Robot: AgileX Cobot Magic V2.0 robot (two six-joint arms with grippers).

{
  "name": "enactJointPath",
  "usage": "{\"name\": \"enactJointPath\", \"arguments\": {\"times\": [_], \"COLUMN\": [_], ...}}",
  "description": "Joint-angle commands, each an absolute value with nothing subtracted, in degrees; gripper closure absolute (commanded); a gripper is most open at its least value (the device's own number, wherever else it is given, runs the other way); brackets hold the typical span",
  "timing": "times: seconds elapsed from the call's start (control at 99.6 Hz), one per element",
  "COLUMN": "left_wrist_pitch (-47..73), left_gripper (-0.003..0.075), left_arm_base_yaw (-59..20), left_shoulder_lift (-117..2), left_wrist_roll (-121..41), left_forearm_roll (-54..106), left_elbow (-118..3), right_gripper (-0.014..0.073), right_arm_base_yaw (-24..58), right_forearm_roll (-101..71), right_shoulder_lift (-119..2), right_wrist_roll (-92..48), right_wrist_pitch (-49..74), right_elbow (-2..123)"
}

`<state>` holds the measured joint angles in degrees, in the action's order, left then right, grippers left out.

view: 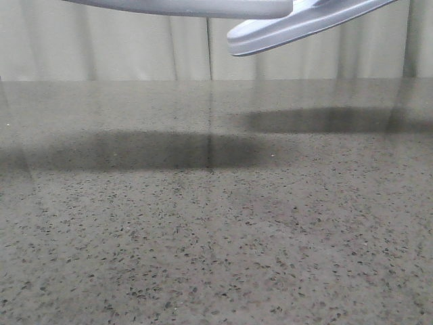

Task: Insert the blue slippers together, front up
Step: 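Lift the second slipper off the table with the right gripper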

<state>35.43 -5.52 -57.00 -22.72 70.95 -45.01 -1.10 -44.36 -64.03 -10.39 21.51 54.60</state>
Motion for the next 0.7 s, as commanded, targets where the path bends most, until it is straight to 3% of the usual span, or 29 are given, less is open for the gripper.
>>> {"name": "enactJointPath", "arguments": {"times": [0.0, 0.693], "left_wrist_pitch": [35.06, 35.55], "left_gripper": [0.0703, 0.0703], "left_arm_base_yaw": [-5.37, -5.37], "left_shoulder_lift": [-56.06, -56.06], "left_wrist_roll": [-22.8, -24.11], "left_forearm_roll": [74.6, 76.76], "left_elbow": [-46.67, -46.67], "right_gripper": [0.0676, 0.0676], "right_arm_base_yaw": [-1.22, -1.22], "right_forearm_roll": [-44.89, -45.35], "right_shoulder_lift": [-62.48, -56.64], "right_wrist_roll": [-11.0, -11.11], "right_wrist_pitch": [19.6, 11.89], "right_elbow": [56.72, 57.69]}}
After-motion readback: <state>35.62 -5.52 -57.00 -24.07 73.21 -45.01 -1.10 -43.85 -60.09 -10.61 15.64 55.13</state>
